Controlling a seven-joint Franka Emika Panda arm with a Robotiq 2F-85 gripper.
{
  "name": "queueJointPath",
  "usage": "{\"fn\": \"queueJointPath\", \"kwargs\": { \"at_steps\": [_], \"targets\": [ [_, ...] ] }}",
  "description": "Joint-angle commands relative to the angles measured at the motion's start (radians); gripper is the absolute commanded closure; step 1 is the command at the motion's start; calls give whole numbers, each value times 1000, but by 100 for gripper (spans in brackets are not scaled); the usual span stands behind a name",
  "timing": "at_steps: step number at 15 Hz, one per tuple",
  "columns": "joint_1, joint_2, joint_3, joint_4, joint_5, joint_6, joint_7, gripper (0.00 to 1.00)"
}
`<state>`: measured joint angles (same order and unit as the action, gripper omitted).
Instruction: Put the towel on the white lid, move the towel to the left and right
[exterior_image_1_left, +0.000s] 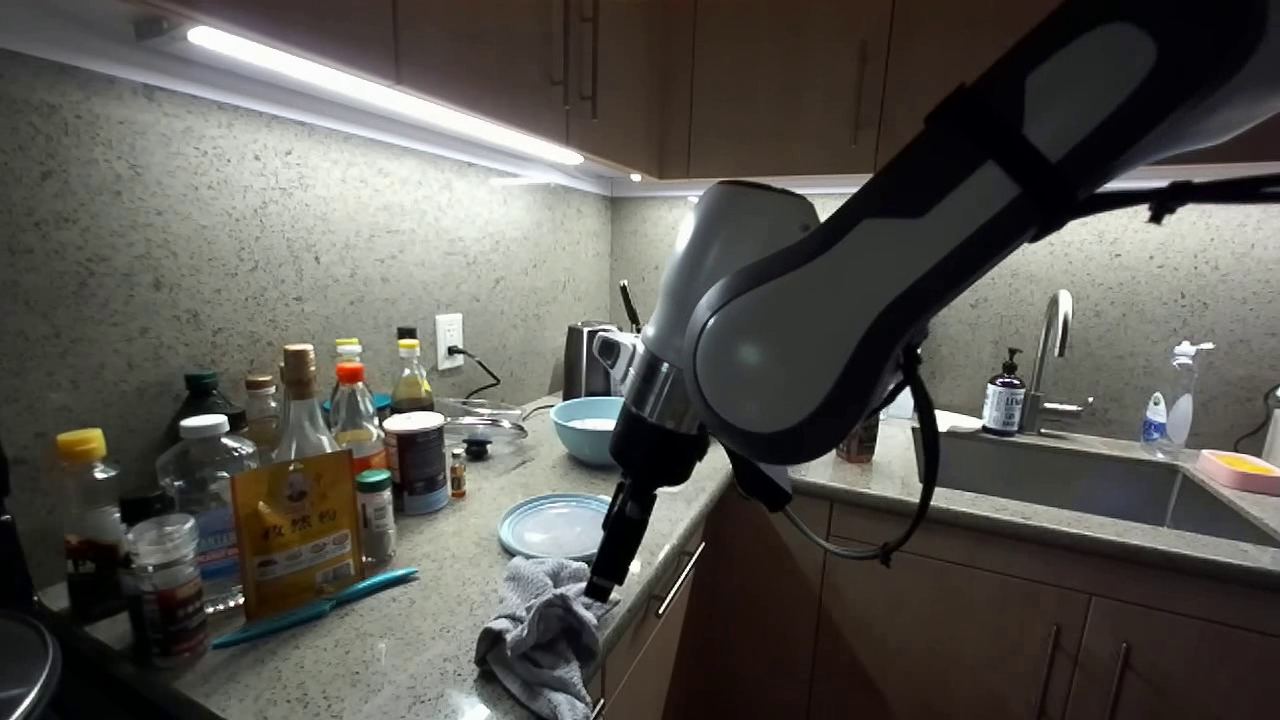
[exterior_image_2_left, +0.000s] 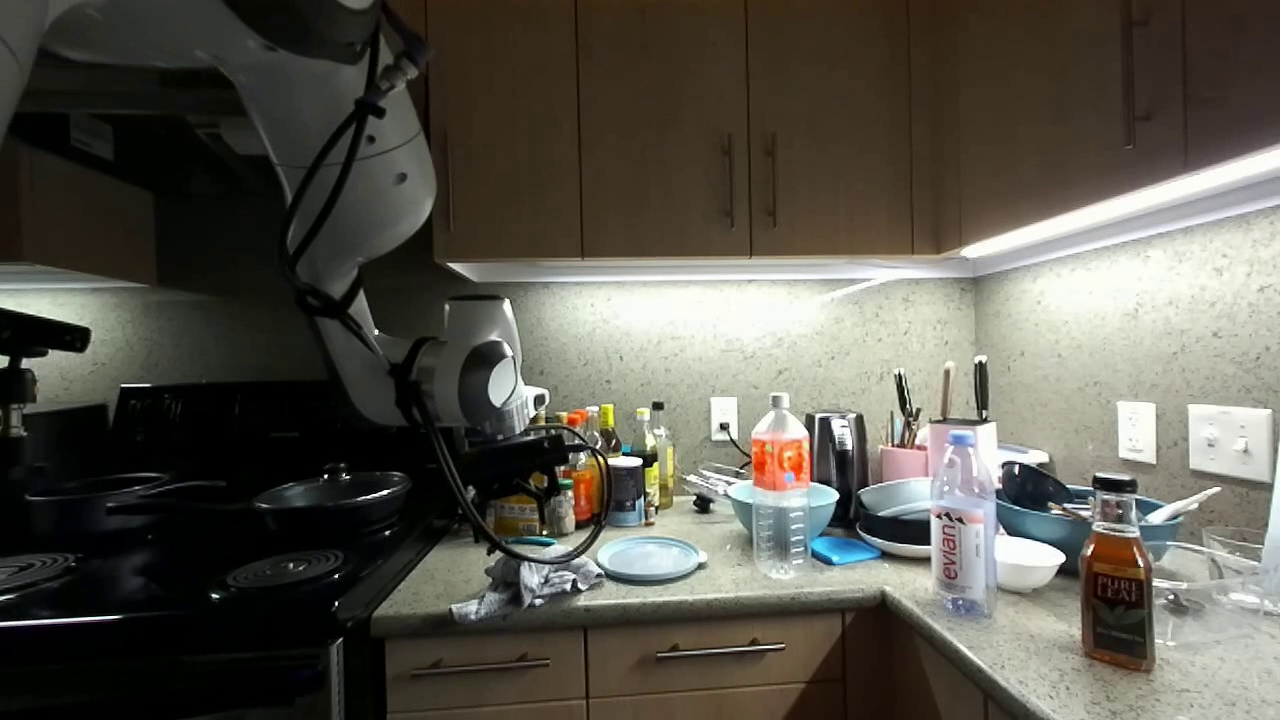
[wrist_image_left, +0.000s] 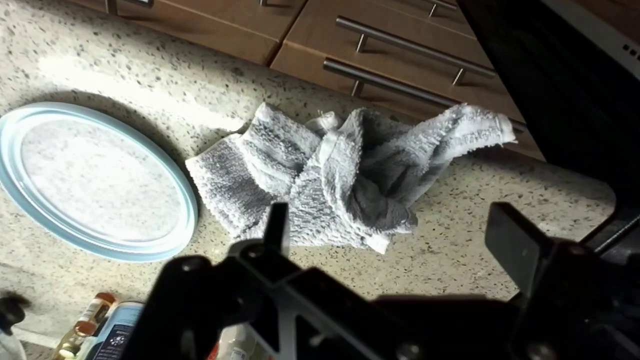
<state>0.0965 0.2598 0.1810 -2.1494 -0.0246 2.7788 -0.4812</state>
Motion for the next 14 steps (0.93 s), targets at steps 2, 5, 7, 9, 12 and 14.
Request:
{"fn": "queueJointPath", "kwargs": {
  "at_steps": [2, 5, 7, 9, 12, 14],
  "targets": [
    [34, 149, 15, 151, -38, -8, 83, 0],
    [68, 250, 6, 268, -78, -50, 110, 0],
    [116, 297, -35, 335, -142, -117, 162, 0],
    [131, 335, -43, 385, -166, -160, 182, 0],
    [156, 372, -68, 445, -207, -197, 207, 0],
    [161, 385, -74, 472, -223, -201, 209, 0]
  ]
}}
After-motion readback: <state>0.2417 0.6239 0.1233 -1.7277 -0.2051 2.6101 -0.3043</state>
